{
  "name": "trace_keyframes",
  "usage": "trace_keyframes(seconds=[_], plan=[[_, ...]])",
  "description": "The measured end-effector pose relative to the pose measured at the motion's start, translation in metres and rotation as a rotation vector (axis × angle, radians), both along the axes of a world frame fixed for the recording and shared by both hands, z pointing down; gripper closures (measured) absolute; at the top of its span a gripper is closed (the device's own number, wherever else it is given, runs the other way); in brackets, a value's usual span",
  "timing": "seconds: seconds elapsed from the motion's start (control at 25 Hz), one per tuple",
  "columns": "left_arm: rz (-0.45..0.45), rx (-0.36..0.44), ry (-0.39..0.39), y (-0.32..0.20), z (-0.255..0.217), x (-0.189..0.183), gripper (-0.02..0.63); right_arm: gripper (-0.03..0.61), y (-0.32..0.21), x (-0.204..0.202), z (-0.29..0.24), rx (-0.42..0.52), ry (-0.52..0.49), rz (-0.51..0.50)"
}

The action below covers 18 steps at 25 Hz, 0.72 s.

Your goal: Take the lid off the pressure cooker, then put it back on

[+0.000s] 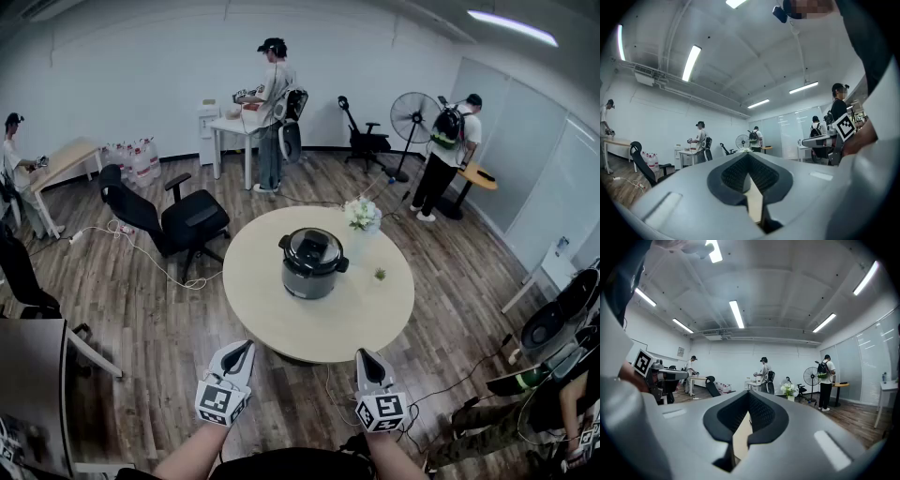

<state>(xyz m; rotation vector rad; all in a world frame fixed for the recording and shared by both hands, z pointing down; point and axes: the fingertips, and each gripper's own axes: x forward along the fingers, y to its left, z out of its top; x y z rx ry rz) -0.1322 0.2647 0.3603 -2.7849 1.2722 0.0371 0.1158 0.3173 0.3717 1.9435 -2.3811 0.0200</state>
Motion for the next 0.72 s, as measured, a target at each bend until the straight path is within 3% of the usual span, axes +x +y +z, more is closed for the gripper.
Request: trace_keyframes(seconds=[0.32,0.44,0.68,0.72], plan=[[0.005,0.000,-0.015,0.001,0.003,0.000,0.614,0.572,-0.004,-0.004,0.002,-0.016,-0.015,-0.012],[0.003,0.003,-0.011,0.001,0.001,0.002,0.614,0.571,-0.004,-0.002,0.003,-0.023,-0.067,-0.031],[-0.004,0.013,-0.017,0.003,-0.002,0.002,0.614,0.568,-0.005,-0.007,-0.004,0.021,-0.106,-0.092],[-0.005,0.012,-0.016,0.004,-0.001,0.002,0.614,0.397,-0.007,-0.006,-0.007,0.038,-0.126,-0.081]])
